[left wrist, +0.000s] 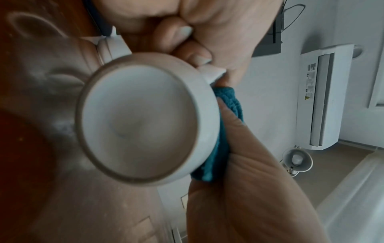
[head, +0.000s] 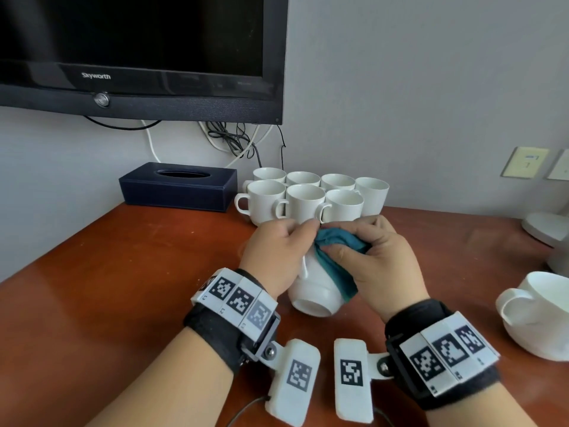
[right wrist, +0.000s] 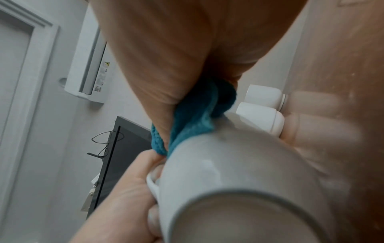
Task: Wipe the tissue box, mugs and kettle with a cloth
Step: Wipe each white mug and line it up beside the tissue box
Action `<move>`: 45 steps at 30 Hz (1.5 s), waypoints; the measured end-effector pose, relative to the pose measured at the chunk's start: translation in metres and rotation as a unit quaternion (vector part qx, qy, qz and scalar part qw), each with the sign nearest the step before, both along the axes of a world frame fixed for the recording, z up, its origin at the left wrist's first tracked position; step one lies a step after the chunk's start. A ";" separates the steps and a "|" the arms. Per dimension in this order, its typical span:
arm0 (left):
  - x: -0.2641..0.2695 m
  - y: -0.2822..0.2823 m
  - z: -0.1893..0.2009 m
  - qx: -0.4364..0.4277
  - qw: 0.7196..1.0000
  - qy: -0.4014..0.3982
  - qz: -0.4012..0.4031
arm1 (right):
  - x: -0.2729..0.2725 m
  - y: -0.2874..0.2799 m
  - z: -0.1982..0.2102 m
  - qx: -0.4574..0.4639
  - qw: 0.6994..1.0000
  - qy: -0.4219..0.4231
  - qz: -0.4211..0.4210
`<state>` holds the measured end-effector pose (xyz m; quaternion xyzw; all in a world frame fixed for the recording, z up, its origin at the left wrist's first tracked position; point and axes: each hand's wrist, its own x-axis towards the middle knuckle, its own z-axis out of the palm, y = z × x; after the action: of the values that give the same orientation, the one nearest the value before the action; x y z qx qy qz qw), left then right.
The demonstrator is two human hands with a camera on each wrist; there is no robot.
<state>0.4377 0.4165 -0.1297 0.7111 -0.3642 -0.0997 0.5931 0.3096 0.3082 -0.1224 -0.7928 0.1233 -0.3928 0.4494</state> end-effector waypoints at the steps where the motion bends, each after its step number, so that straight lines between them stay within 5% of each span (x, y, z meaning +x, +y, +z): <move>1: 0.001 -0.001 0.000 -0.008 1.000 0.006 0.007 | 0.000 0.000 0.000 0.003 1.000 -0.008 -0.002; 9: 0.022 0.010 0.000 -0.108 0.976 0.124 0.143 | 0.005 0.007 -0.005 0.012 0.996 0.023 0.090; 19: -0.001 0.000 -0.001 -0.062 0.994 0.091 0.016 | 0.003 -0.003 -0.006 0.044 0.997 -0.046 -0.039; 31: 0.017 0.010 0.005 -0.137 0.962 0.191 0.142 | 0.007 0.006 -0.008 0.037 0.994 0.010 0.104; 39: 0.004 0.002 0.005 -0.118 0.959 0.256 0.009 | 0.008 -0.010 -0.013 0.096 0.991 -0.092 -0.007; 45: 0.007 0.001 0.004 -0.150 0.951 0.267 0.034 | 0.010 -0.005 -0.014 0.077 0.995 -0.058 0.035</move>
<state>0.4451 0.4170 -0.1262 0.5731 -0.1783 -0.2099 0.7718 0.3195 0.3034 -0.1368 -0.7354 0.0991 -0.4115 0.5292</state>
